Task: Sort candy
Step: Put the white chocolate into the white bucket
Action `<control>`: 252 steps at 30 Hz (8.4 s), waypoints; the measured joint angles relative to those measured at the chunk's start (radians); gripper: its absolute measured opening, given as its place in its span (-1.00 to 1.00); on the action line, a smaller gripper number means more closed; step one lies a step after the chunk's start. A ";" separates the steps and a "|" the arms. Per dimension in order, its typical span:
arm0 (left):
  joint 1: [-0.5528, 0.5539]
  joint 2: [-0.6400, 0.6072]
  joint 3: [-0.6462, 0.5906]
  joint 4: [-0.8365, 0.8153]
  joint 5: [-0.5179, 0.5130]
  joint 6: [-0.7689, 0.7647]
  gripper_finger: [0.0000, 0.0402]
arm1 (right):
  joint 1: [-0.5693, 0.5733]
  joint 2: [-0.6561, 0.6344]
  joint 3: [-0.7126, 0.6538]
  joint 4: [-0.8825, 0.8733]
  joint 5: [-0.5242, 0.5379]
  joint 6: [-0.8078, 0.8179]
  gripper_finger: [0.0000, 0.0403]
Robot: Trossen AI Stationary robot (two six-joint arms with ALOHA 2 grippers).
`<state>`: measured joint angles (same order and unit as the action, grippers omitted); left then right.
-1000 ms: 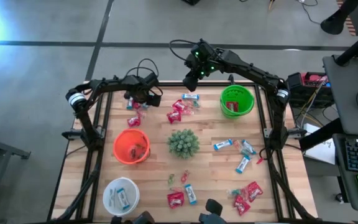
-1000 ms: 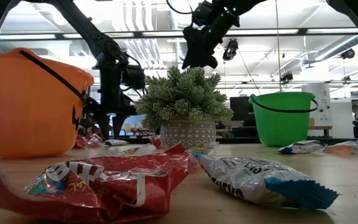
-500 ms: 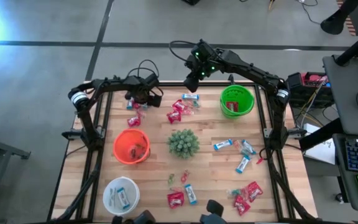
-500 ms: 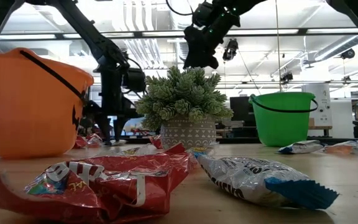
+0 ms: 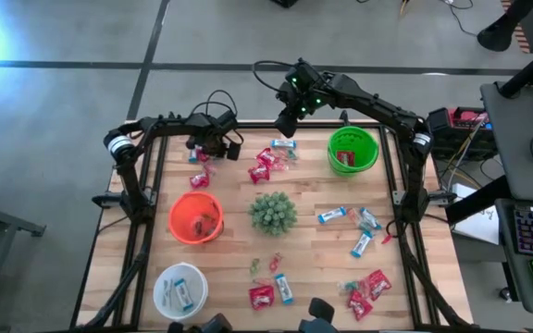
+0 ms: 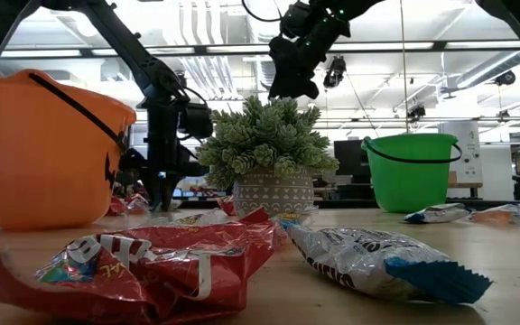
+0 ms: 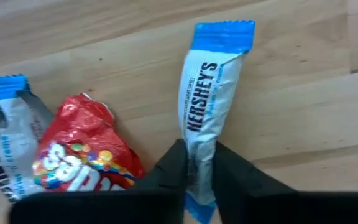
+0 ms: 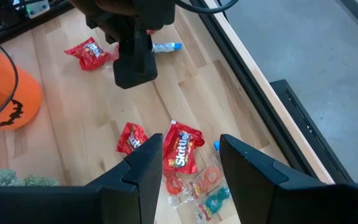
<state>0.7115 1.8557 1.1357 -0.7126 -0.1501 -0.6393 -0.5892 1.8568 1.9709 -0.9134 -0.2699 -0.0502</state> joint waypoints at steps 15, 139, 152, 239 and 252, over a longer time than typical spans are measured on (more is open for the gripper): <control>-0.059 -0.146 -0.001 -0.017 0.101 0.023 -0.99 | 0.000 0.000 0.000 -0.014 0.000 0.013 -0.24; -1.449 -1.040 -0.300 0.128 0.424 -0.272 -0.99 | 0.275 -0.056 0.000 0.462 -0.148 0.575 -0.24; -1.505 -0.957 -0.299 0.189 0.429 -0.306 -0.66 | 0.275 -0.062 0.000 0.461 -0.148 0.634 -0.24; -1.054 -1.198 -0.089 -0.056 -0.232 0.491 -0.25 | 0.831 -0.250 -0.149 -0.348 0.374 1.000 -0.24; -1.054 -1.230 -0.089 -0.059 -0.266 0.424 -0.25 | 0.885 -0.125 -0.149 -0.272 0.236 0.929 -0.24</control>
<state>-0.3420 0.6255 1.0465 -0.7712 -0.4157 -0.2151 0.2955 1.7321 1.8221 -1.1857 -0.0338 0.8789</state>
